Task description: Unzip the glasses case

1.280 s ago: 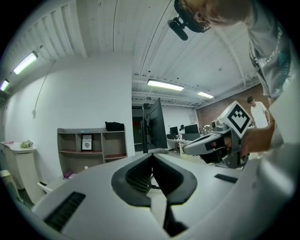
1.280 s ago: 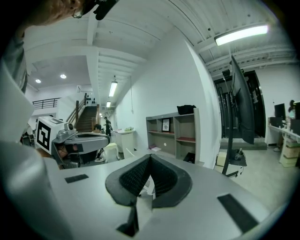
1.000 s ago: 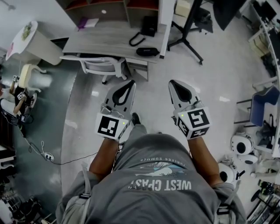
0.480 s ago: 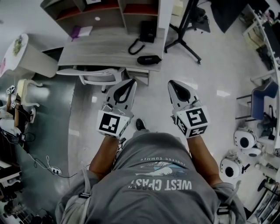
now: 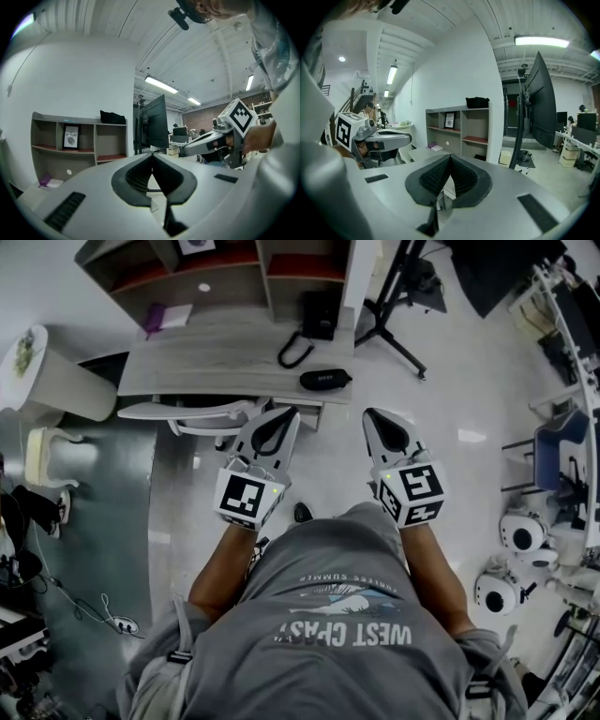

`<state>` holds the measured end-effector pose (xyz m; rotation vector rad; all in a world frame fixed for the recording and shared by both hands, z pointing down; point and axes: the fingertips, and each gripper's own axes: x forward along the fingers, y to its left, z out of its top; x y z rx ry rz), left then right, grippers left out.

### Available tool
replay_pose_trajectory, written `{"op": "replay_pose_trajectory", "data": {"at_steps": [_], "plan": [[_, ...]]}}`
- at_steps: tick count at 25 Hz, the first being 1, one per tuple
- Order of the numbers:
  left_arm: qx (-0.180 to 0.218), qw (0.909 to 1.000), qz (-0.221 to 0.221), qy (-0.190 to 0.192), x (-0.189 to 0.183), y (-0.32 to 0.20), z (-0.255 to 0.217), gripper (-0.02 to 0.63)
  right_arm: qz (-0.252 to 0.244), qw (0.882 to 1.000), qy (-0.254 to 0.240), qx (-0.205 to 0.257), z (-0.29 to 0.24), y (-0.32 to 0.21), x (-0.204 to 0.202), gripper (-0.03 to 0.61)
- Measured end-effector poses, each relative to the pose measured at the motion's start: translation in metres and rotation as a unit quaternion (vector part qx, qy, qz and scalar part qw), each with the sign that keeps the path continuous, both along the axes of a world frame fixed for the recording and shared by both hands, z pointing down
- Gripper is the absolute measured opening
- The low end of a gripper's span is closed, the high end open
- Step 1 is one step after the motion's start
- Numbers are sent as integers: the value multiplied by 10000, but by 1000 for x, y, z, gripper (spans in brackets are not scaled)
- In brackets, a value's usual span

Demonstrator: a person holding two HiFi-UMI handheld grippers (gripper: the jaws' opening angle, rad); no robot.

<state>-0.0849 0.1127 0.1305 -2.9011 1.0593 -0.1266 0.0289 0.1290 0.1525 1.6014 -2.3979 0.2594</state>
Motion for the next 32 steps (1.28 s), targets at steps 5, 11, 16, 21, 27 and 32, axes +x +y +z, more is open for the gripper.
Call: {"op": "replay_pose_trajectory", "data": {"at_steps": [5,11,16,21,27,32], "plan": [[-100,9999,-74,9,-10,-20,7,-2,-47,10000,76,-11,-1,-21,-7,9],[-254,9993,-243,-91,-11,-46,29,-2,-181,9997,95,-155,17,-51,-5,9],[-452,9975,-407,-352,-7,-76,55,-2,-505,9977,262,-358,45,-86,-6,11],[-662,9958,-443,-448,2,-110,85,-2,-817,9927,605,-642,86,-126,3,21],[-1107,9900,-549,-682,8,-148,138,0,-1285,9822,958,-976,136,-169,11,63],[-1440,9841,-677,-792,11,-174,182,0,-1800,9678,1307,-1180,176,-192,12,144]]}}
